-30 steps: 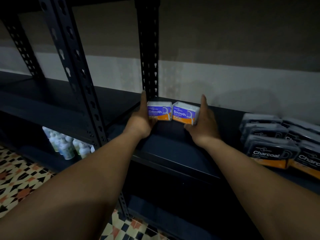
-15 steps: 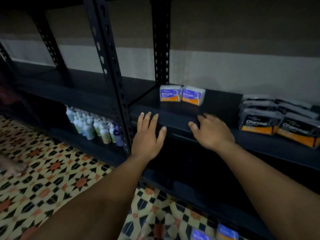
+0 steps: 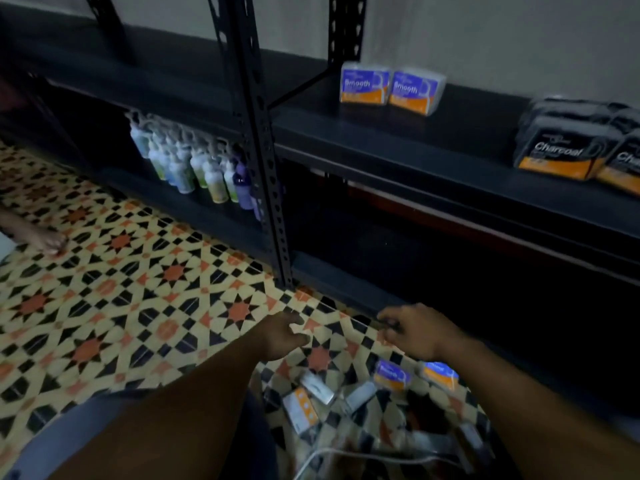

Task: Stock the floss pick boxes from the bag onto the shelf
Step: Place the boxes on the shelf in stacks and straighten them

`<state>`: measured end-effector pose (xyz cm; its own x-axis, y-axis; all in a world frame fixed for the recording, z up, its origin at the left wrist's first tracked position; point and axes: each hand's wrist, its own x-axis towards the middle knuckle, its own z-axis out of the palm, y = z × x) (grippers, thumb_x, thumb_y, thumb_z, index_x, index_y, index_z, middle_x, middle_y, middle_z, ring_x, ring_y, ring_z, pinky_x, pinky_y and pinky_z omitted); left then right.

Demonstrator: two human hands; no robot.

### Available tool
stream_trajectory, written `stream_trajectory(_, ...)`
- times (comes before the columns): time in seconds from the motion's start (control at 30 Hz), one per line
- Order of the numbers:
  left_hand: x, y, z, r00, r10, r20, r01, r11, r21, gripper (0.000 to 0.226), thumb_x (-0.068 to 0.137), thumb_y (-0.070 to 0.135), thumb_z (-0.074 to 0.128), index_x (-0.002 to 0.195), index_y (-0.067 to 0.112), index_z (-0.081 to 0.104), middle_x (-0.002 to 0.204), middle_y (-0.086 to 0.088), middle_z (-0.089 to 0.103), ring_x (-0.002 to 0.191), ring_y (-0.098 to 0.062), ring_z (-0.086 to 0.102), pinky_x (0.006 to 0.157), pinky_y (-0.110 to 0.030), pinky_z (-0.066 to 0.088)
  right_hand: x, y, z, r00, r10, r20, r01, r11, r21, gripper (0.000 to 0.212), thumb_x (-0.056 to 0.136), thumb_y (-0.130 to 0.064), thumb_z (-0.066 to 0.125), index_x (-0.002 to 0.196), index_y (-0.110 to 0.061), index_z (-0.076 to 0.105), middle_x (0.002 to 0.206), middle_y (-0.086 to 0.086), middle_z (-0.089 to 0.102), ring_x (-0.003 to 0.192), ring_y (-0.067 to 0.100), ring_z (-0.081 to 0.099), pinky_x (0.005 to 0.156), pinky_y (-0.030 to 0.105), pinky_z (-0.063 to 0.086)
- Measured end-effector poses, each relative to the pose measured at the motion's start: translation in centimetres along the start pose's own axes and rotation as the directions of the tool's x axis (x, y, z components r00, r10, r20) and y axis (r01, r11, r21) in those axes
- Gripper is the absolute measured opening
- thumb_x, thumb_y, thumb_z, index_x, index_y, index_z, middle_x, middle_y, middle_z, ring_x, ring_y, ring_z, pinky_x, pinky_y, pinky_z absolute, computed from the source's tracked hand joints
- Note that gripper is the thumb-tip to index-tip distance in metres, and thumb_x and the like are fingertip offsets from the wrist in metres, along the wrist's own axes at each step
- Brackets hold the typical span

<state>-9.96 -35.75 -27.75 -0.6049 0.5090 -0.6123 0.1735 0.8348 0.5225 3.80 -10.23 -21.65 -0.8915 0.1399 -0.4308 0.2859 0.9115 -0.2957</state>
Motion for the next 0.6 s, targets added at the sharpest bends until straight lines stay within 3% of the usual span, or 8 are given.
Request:
stream_trajectory(0.1,1.4,-0.8,1.6,0.999,-0.030,0.030,0.032,0.999,-0.044,0.064,0.088,0.045,0.069,0.142,0.016,0.049,0.143,-0.013,0.053,0.124,-0.028,0.056,0.099,-0.034,0.048,2.3,0.9,2.7,0.987,0.072,0.142,-0.085,0.993,0.085,0.038,0.089,-0.053,0.053,0.122,-0.035,0.061,0.123,-0.004,0.065,0.112,0.020,0.060,0.090,0.033,0.048)
stream_trajectory(0.23,3.0,-1.1,3.4,0.998,-0.051,0.047,0.052,0.998,-0.020,0.060,0.089,0.043,0.068,0.141,0.019,0.050,0.143,-0.010,0.052,0.123,-0.026,0.055,0.089,-0.024,0.041,4.5,1.3,5.3,0.977,0.139,0.164,-0.158,0.981,0.111,0.045,0.093,-0.047,0.053,0.134,-0.028,0.055,0.140,0.001,0.055,0.125,0.022,0.052,0.102,0.033,0.041)
stream_trajectory(0.4,4.9,-0.8,5.8,0.998,-0.030,0.056,0.032,0.999,-0.030,0.052,0.090,0.040,0.069,0.134,0.016,0.056,0.138,-0.008,0.056,0.117,-0.025,0.058,0.082,-0.022,0.041,6.4,2.5,8.0,0.966,0.177,0.188,-0.208,0.965,0.159,0.036,0.093,-0.034,0.058,0.127,-0.020,0.062,0.136,0.004,0.058,0.118,0.023,0.056,0.096,0.030,0.045)
stream_trajectory(0.5,5.7,-0.4,7.8,0.995,-0.042,0.094,0.047,0.997,-0.053,0.041,0.086,0.039,0.070,0.118,0.013,0.065,0.111,0.001,0.060,0.112,-0.027,0.061,0.088,-0.028,0.047,7.1,3.7,9.6,0.957,0.220,0.187,-0.261,0.937,0.232,0.030,0.088,-0.032,0.064,0.117,-0.024,0.066,0.128,0.003,0.063,0.111,0.022,0.060,0.093,0.028,0.048)
stream_trajectory(0.57,6.5,-0.3,9.4,0.993,-0.045,0.108,0.055,0.994,-0.090,0.030,0.081,0.043,0.068,0.091,0.015,0.065,0.091,0.004,0.057,0.105,-0.034,0.062,0.083,-0.028,0.044,7.5,4.9,10.9,0.950,0.249,0.190,-0.292,0.923,0.250,0.028,0.086,-0.033,0.066,0.112,-0.026,0.067,0.126,0.002,0.065,0.111,0.022,0.061,0.094,0.031,0.049)
stream_trajectory(0.6,6.7,-0.2,10.1,0.993,-0.055,0.101,0.063,0.995,-0.076,0.030,0.082,0.044,0.065,0.087,0.014,0.062,0.089,0.002,0.058,0.105,-0.033,0.062,0.081,-0.025,0.041,7.5,5.7,11.7,0.944,0.264,0.198,-0.307,0.923,0.232,0.027,0.085,-0.035,0.064,0.112,-0.028,0.067,0.126,0.002,0.065,0.112,0.023,0.061,0.093,0.032,0.049)
